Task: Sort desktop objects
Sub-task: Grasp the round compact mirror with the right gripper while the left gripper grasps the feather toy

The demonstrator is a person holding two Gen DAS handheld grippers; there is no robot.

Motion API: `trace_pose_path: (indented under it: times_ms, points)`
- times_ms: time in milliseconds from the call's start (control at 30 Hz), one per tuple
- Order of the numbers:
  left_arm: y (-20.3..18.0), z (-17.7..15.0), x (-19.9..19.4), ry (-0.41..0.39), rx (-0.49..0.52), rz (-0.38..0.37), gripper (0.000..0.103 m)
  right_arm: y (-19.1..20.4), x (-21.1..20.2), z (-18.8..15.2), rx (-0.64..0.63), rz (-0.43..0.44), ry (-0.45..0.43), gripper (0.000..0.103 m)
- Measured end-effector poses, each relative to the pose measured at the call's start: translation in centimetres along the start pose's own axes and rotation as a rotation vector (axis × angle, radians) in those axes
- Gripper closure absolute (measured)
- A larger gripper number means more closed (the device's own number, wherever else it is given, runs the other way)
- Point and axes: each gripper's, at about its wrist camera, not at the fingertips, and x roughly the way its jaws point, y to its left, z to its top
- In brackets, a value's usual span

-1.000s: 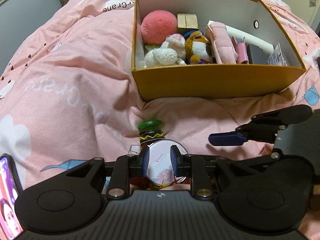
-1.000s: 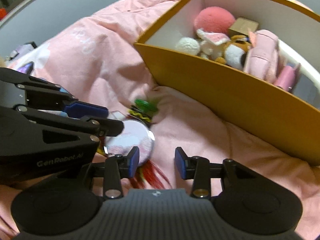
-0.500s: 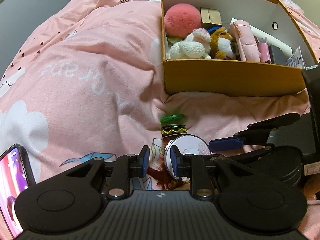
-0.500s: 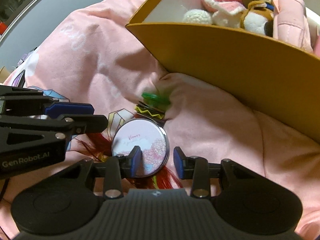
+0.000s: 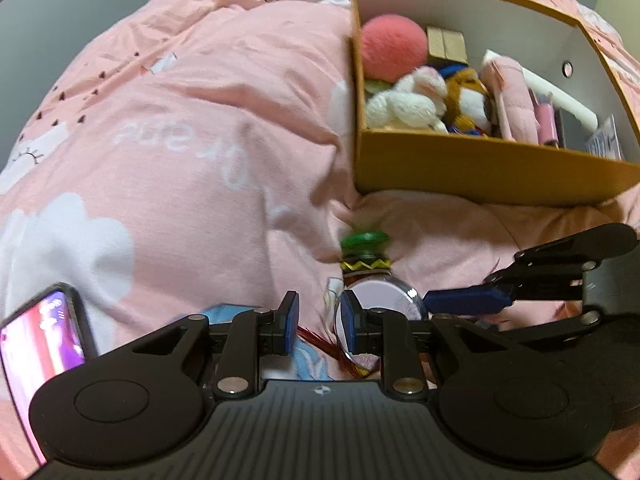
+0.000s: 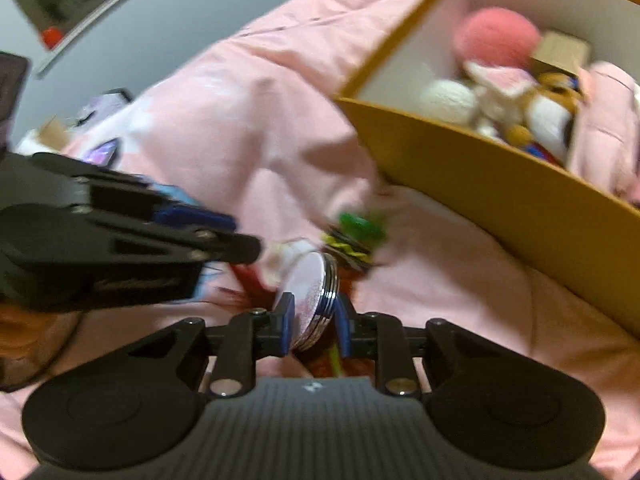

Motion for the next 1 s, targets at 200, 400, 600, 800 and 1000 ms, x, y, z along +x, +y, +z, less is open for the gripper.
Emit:
trace_pose_path:
  times_ms: [200,400,600,800,1000]
  points:
    - [0.3,0.0,0.3,0.000,-0.001,0.005,0.077,-1.1,1.8,-0.3,0.046,0.011,0.007,0.081]
    - [1.3,0.8,-0.3,0.006,-0.057,-0.038,0.077,-1.2,2.8,0.0,0.086,0.110,0.040,0.086]
    - [1.1,0.5,-0.6,-0.027,-0.049,-0.005,0.077,-1.5,1.5,-0.5,0.105,0.077,-0.018,0.089]
    - [0.1,0.7,0.4,0.002,-0.056,-0.065,0.076,-4.3,-5.4,-2.6,0.212,-0.056,-0.150,0.089]
    - [-1.5,0.7,3.0,0.091,-0.033,-0.068,0.067,-6.4,-7.0,-4.2,0.301,-0.143,-0.193,0.089]
